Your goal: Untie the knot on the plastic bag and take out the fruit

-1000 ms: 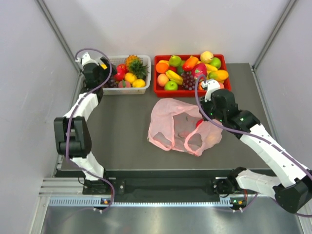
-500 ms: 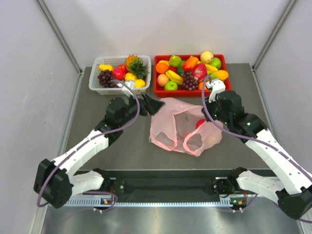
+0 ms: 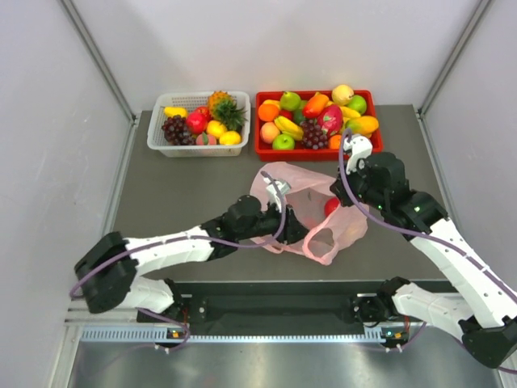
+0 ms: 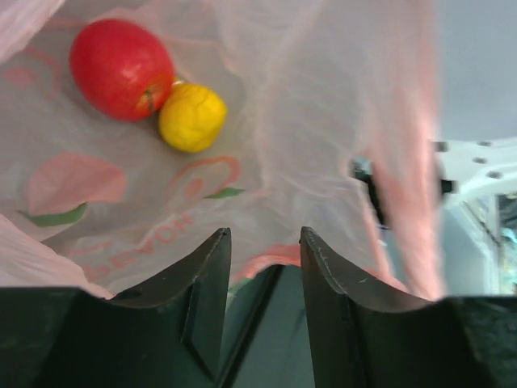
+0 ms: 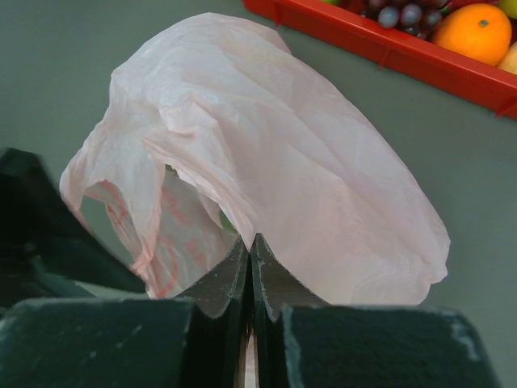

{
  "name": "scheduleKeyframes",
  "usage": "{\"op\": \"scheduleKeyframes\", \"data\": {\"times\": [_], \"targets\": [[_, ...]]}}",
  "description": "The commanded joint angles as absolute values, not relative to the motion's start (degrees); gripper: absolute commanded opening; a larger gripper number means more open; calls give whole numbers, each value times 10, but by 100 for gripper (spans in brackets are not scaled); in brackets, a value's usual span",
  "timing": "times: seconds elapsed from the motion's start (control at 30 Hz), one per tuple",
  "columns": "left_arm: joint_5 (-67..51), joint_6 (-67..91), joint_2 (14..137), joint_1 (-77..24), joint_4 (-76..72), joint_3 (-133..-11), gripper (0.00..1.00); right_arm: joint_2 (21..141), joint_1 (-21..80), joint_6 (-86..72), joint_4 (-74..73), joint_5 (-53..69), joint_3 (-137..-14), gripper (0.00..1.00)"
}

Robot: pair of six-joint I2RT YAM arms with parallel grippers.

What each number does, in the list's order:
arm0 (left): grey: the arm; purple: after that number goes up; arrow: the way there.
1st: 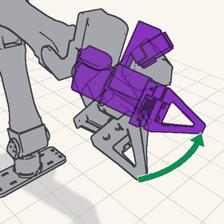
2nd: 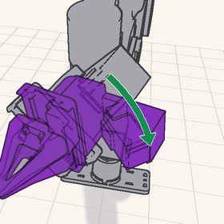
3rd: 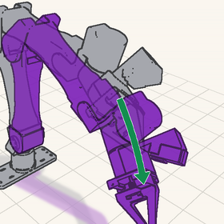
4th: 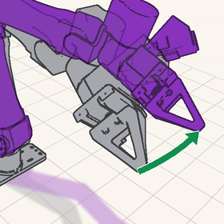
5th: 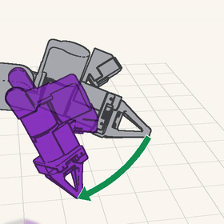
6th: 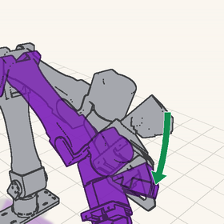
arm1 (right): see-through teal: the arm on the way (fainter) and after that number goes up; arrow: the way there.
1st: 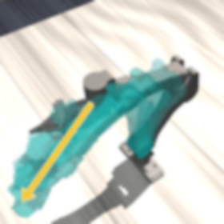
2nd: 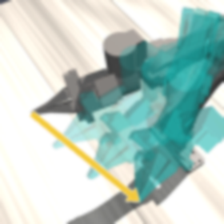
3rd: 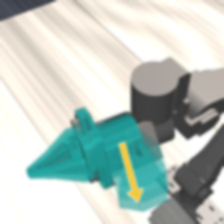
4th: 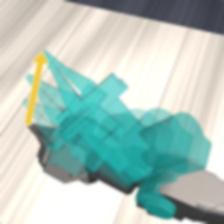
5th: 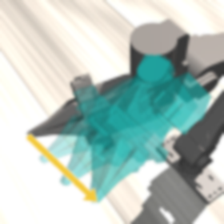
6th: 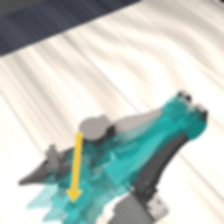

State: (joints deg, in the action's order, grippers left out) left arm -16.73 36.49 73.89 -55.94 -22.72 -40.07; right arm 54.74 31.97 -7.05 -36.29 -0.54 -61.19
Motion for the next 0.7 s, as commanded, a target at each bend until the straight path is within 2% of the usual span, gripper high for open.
{"op": "scheduleKeyframes", "data": {"times": [0.0, 0.27, 0.4, 0.57, 0.67], "targets": [[-102, 337, 808, -583, -287, -427, 44, 538, 314, -63, -347, 25, -628, 0], [-59, 350, 981, -622, -398, -505, 42, 522, 313, -64, -359, 25, -620, 0], [-33, 379, 1045, -632, -486, -495, 42, 514, 314, -57, -341, 98, -628, 0], [26, 396, 1092, -644, -544, -497, 56, 525, 313, -54, -317, 163, -639, 0], [82, 405, 1117, -660, -553, -510, 72, 539, 313, -52, -314, 185, -643, 0]]}}
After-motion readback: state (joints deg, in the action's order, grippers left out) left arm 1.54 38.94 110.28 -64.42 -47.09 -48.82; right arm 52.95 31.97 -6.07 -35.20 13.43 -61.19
